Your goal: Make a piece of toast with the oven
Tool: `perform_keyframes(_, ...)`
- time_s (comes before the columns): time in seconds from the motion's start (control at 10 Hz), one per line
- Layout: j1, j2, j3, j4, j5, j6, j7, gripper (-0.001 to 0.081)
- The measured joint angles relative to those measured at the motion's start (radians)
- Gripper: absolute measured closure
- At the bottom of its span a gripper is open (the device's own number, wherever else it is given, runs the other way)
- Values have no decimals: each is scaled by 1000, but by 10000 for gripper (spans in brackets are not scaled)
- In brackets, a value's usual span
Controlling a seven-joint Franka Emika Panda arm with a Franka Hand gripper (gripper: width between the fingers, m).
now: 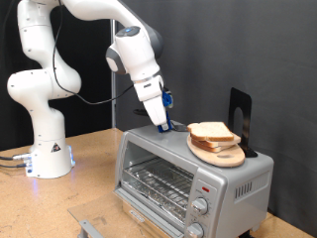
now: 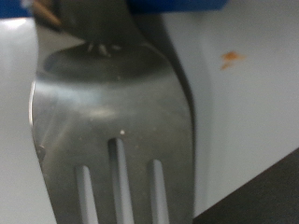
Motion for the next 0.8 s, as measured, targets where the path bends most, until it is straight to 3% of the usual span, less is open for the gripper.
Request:
perform_keyframes(0.2, 0, -21, -7, -4, -2, -28, -34, 322)
perform_keyframes(0.5, 0, -72, -16, -30, 8, 46, -76, 322)
perform_keyframes(0.8, -20, -93, -16, -41, -8, 62, -67, 322)
